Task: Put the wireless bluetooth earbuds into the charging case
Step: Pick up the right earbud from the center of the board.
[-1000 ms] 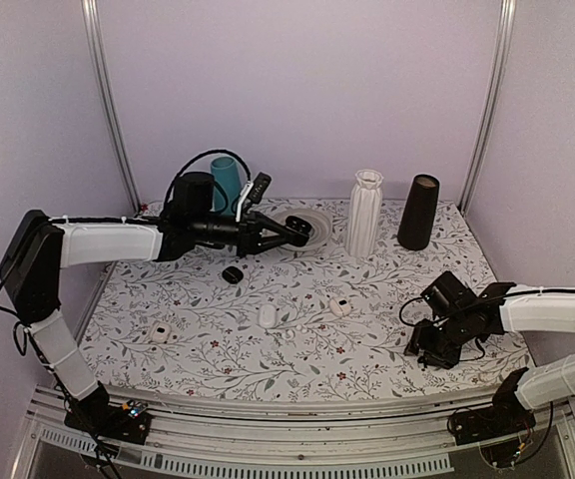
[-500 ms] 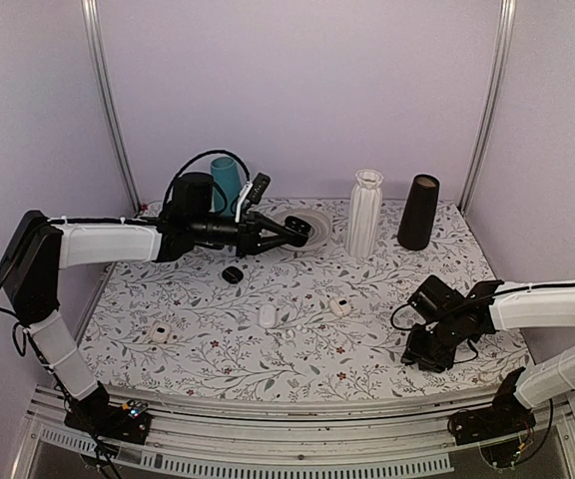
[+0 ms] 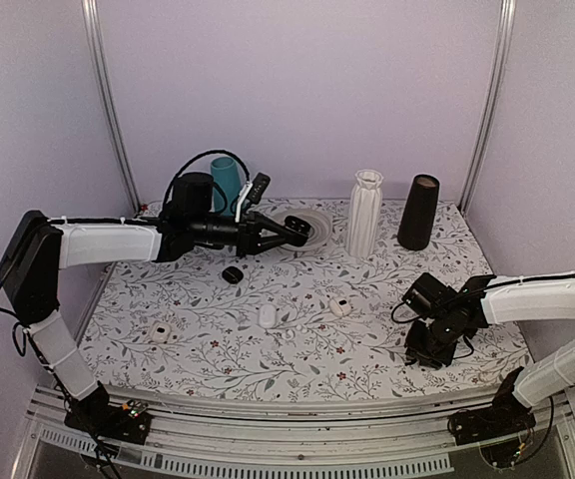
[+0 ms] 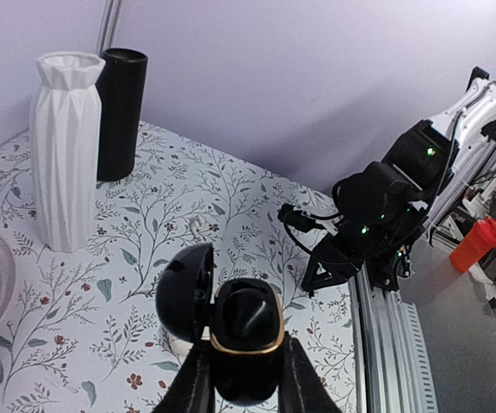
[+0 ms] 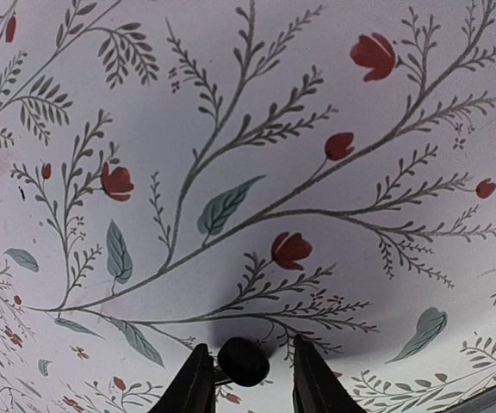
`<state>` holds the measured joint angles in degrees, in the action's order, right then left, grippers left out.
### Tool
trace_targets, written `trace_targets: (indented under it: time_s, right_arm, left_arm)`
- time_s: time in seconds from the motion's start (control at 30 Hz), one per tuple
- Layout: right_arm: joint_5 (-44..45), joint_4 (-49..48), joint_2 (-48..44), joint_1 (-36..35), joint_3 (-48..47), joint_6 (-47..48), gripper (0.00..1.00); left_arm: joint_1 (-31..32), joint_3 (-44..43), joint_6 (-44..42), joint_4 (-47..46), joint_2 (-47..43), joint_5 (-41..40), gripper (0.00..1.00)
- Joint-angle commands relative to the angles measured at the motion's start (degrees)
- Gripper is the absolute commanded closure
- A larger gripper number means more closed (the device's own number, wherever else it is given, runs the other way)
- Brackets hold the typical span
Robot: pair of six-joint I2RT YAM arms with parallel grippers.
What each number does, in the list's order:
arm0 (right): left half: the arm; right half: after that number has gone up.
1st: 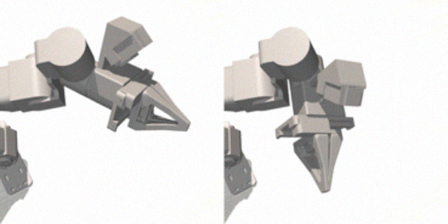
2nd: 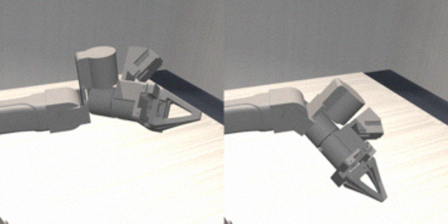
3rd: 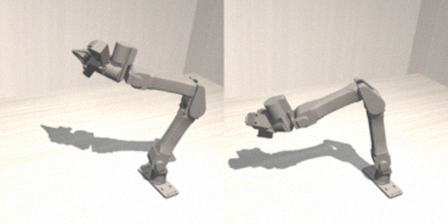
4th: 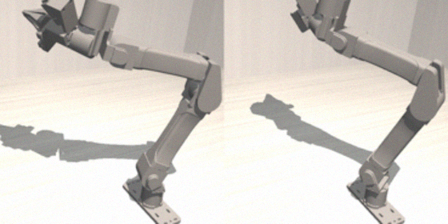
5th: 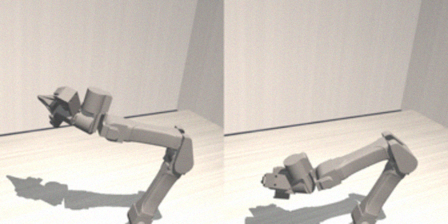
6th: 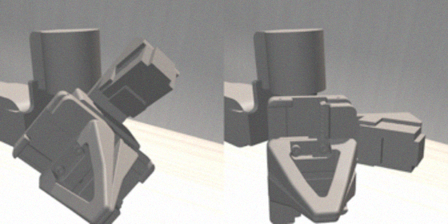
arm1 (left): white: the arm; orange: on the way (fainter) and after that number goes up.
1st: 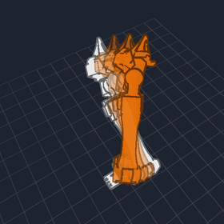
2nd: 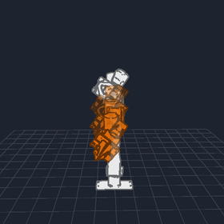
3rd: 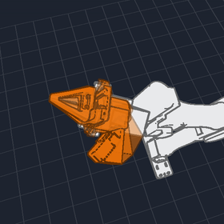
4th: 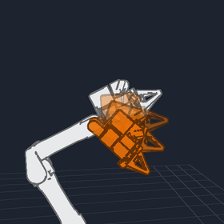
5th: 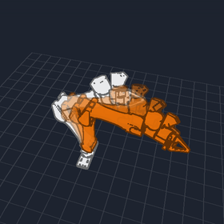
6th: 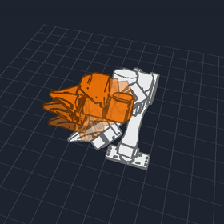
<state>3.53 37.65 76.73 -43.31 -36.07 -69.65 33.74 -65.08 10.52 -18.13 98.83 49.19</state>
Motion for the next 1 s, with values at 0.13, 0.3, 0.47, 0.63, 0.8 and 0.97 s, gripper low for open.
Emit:
trace_targets:
  time_s: [0.13,0.3,0.47,0.63,0.8,0.97]
  right_arm:
    - [1.45,-0.09,1.83,0.33,-2.20,-0.93,0.72]
    - [0.89,-1.21,4.30,0.32,-4.54,1.49,0.77]
    - [0.44,-1.71,7.64,0.30,-7.42,5.60,0.79]
    - [1.22,-0.31,9.81,0.32,-10.75,10.00,0.79]
    - [1.45,0.33,7.99,0.32,-9.58,13.06,0.74]
    - [-0.23,-0.68,6.76,0.29,-7.97,18.43,0.68]
  left_arm:
    - [-0.51,0.82,-1.12,-0.45,-2.33,-0.23,1.00]
    - [-0.51,0.64,-1.03,-0.59,-2.15,-0.11,1.00]
    - [-0.52,0.81,-1.11,-0.53,-2.16,-0.20,1.00]
    - [-0.56,0.74,-1.03,-0.52,-1.98,-0.10,1.00]
    - [-0.54,0.74,-1.12,-0.58,-1.98,-0.23,1.00]
    - [-0.52,0.57,-0.98,-0.58,-1.76,-0.07,1.00]
